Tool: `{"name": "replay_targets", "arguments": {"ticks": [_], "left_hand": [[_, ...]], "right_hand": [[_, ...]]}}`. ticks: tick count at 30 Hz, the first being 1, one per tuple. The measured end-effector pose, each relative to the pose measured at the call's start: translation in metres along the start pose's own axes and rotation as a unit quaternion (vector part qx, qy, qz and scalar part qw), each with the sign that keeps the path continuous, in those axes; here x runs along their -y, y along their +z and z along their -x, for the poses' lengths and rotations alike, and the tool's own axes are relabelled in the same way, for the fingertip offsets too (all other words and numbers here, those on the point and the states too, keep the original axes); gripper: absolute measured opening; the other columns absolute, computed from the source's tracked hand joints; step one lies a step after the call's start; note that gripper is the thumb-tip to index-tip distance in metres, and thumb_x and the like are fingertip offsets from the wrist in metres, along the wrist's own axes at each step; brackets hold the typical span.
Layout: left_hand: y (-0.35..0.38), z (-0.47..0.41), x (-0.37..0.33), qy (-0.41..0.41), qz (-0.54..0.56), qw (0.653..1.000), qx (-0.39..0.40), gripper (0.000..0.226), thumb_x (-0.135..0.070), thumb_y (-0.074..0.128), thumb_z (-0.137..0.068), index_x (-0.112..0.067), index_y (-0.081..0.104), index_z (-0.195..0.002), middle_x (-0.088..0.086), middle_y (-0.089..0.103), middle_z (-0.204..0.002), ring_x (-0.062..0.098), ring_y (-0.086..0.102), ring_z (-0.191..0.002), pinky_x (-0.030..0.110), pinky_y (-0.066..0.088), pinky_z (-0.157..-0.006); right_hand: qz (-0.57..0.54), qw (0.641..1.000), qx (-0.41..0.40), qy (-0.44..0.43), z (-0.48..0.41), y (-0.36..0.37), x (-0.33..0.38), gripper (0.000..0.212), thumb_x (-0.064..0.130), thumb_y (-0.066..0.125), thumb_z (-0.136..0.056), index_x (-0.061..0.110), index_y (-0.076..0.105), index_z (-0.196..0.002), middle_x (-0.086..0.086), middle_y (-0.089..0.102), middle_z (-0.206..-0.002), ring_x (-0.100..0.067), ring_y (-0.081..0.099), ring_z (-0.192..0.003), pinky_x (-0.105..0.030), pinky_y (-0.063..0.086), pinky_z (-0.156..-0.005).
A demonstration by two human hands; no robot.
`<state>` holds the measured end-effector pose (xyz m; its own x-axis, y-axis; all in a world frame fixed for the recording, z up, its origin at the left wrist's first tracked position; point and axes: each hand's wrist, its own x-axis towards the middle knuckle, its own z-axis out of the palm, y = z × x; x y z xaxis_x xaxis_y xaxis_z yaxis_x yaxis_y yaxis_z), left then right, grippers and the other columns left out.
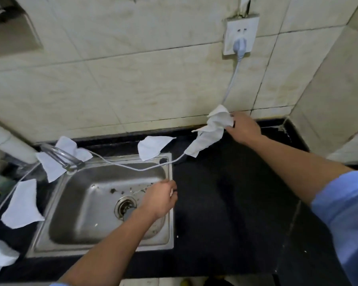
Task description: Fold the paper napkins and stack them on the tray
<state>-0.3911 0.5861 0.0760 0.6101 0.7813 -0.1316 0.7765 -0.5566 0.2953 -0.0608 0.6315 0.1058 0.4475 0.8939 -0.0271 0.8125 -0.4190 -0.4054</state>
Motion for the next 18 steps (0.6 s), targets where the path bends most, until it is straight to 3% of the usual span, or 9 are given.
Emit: {"name": "replay_targets", "arguments": {"ticks": [3,5,8,9,11,18], "left_hand": [[0.001,-0.005,0.009,-0.037,0.001,0.999,0.011,0.017,-0.028,0.049,-0.089,-0.019,0.060,-0.099,0.004,0.062,-0.097,0.026,0.061,-0.088,0.034,0.048,-0.073],[0.002,-0.005,0.013,-0.059,-0.006,0.998,0.023,0.020,-0.029,0.049,-0.090,-0.020,0.060,-0.104,0.002,0.063,-0.103,0.025,0.061,-0.091,0.033,0.048,-0.075],[0.003,-0.009,0.016,-0.071,-0.020,0.997,0.035,0.023,-0.030,0.050,-0.091,-0.023,0.060,-0.110,-0.001,0.063,-0.109,0.022,0.062,-0.096,0.031,0.046,-0.077],[0.003,-0.013,0.017,-0.073,-0.021,0.996,0.036,0.023,-0.030,0.050,-0.091,-0.023,0.060,-0.111,-0.001,0.063,-0.110,0.022,0.062,-0.097,0.031,0.046,-0.078],[0.003,-0.023,0.021,-0.072,-0.022,0.996,0.038,0.023,-0.029,0.050,-0.090,-0.023,0.061,-0.110,-0.001,0.063,-0.109,0.022,0.061,-0.098,0.033,0.048,-0.079],[0.011,-0.059,0.027,-0.012,-0.018,0.998,0.060,0.017,-0.028,0.049,-0.089,-0.021,0.061,-0.097,0.001,0.064,-0.097,0.022,0.061,-0.088,0.032,0.049,-0.071]], "right_hand": [[-0.065,0.998,-0.001,0.028,-0.039,0.006,0.010,0.061,0.033,0.058,-0.088,0.013,0.036,-0.141,-0.014,0.044,-0.140,-0.036,0.049,-0.122,-0.043,0.044,-0.095],[-0.125,0.990,0.012,0.063,-0.056,0.013,0.015,0.057,0.031,0.058,-0.085,0.013,0.041,-0.137,-0.013,0.049,-0.134,-0.035,0.052,-0.117,-0.039,0.046,-0.089],[-0.154,0.987,0.016,0.040,-0.069,0.027,0.013,0.023,0.028,0.053,-0.087,0.006,0.061,-0.093,-0.014,0.060,-0.092,-0.031,0.060,-0.086,-0.029,0.039,-0.061],[-0.156,0.987,0.003,0.031,-0.070,0.029,0.011,0.025,0.027,0.050,-0.090,0.006,0.057,-0.079,-0.014,0.058,-0.082,-0.029,0.058,-0.077,-0.029,0.033,-0.056],[-0.156,0.987,-0.038,0.013,-0.066,0.028,0.009,0.030,0.026,0.047,-0.092,0.006,0.051,-0.069,-0.013,0.056,-0.074,-0.029,0.055,-0.070,-0.029,0.030,-0.056],[-0.184,0.968,-0.152,-0.084,-0.007,-0.026,0.020,0.020,0.023,0.048,-0.091,0.007,0.058,-0.098,-0.009,0.061,-0.081,-0.024,0.054,-0.070,-0.036,0.040,-0.058]]}}
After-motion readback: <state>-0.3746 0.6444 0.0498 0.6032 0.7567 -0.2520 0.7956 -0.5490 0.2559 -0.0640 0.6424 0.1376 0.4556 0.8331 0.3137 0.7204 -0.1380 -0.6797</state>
